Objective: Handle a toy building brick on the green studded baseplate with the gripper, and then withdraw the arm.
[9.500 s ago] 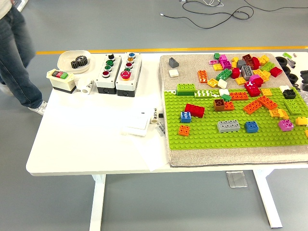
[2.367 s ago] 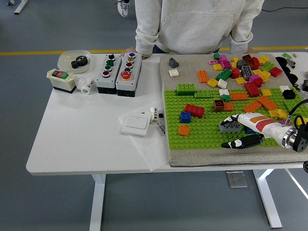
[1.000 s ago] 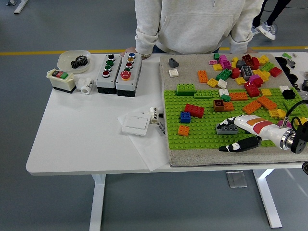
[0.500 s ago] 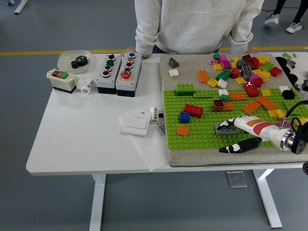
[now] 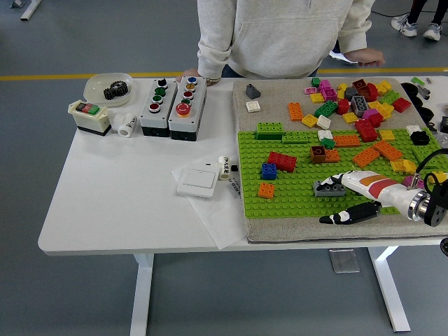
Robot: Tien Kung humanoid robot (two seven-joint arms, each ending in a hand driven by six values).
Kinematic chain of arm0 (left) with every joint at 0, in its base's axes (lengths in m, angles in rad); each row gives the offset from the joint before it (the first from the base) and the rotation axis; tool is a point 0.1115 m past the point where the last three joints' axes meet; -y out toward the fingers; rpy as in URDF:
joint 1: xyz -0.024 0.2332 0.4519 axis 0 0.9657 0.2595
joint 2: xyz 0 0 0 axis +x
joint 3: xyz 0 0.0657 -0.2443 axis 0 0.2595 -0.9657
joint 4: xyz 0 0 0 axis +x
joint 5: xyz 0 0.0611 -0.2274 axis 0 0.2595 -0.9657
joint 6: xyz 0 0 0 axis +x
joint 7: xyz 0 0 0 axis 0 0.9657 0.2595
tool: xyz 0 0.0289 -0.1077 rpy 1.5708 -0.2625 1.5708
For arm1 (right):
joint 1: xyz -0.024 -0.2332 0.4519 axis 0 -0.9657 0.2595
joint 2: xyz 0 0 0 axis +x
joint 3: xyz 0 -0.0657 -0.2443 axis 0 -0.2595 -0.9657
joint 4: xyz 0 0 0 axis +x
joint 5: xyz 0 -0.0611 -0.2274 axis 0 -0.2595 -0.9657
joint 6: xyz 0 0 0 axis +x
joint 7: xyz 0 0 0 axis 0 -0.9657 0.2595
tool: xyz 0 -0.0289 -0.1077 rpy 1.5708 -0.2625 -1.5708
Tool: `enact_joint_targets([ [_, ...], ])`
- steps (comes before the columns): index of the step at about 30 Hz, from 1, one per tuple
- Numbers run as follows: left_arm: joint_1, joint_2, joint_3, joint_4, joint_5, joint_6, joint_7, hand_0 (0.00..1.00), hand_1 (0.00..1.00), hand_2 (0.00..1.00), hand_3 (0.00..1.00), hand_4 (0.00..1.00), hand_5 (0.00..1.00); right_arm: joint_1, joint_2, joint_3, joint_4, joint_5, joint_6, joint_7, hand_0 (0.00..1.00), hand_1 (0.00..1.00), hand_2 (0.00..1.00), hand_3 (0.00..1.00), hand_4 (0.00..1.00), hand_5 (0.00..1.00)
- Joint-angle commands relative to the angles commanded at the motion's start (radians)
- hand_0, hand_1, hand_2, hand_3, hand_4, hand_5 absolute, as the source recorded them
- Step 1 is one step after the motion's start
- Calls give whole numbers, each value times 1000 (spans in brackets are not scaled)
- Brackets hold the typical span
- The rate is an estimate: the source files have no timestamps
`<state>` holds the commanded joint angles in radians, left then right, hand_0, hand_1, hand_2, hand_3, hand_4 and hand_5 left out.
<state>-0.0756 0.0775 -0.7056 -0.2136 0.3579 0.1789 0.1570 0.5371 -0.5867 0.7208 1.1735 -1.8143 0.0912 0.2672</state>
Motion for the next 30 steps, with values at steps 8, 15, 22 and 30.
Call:
enact_joint_targets([
  [8,2,0,-3,-1,5,1,2,816,873,878,798,839,706,-3,0,-5,-1,-3,1,2,883,788,799,791,998,797],
  [15,5,0,-8,-1,12,1,4,816,873,878,798,840,705,-6,-4,14,11,1,-1,9,883,788,799,791,998,797],
  [22,8,1,-8,-1,13,1,5,816,873,879,798,840,707,-8,-15,43,41,13,-2,19,883,788,799,791,998,797],
  [30,14,1,-11,-1,17,1,6,816,873,878,798,840,705,-17,-22,72,59,40,2,27,883,788,799,791,998,796],
])
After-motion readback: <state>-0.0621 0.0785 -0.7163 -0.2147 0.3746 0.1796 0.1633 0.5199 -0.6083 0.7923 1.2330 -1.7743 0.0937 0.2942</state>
